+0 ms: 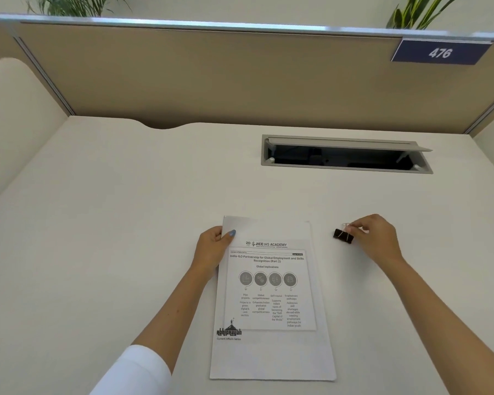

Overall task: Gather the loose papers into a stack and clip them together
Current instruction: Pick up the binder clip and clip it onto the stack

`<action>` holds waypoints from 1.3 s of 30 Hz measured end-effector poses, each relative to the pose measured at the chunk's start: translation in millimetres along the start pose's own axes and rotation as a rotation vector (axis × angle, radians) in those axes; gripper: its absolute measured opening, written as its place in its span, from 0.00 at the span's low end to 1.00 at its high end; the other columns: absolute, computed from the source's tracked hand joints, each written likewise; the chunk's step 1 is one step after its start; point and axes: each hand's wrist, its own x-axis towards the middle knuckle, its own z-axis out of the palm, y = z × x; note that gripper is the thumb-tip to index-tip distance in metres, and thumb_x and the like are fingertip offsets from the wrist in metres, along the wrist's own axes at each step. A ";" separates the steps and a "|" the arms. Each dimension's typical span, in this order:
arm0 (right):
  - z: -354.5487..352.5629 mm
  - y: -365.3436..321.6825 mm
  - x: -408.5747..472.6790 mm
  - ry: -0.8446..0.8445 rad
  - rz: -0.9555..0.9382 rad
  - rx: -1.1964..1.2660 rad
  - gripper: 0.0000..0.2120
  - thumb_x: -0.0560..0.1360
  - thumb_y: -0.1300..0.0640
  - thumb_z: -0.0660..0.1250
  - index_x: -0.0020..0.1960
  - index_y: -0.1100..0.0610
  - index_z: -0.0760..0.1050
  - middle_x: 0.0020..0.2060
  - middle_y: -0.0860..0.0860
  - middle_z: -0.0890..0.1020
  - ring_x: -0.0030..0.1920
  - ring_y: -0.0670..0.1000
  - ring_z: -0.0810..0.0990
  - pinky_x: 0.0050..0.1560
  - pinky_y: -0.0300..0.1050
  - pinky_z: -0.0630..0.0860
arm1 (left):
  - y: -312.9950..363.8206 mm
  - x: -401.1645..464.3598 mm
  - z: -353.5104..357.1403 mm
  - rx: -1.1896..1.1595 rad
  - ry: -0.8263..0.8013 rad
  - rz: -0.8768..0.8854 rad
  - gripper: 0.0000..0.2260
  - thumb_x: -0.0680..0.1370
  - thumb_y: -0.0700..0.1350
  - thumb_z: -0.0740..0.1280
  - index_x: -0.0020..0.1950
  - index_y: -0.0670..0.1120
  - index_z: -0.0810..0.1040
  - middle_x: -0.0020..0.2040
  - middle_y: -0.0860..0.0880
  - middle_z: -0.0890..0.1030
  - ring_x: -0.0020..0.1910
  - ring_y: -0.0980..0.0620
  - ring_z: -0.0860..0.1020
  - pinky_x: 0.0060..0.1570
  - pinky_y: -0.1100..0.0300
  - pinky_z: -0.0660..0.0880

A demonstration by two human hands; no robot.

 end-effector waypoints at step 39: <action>52.6 -132.8 9.0 -0.592 0.032 0.073 0.04 0.69 0.61 0.75 0.42 0.59 0.81 0.37 0.52 0.82 0.41 0.50 0.79 0.39 0.39 0.74 | -6.4 6.8 -4.5 0.106 -0.078 0.052 0.16 0.67 0.57 0.71 0.45 0.47 0.81 0.46 0.39 0.85 0.47 0.37 0.83 0.52 0.36 0.77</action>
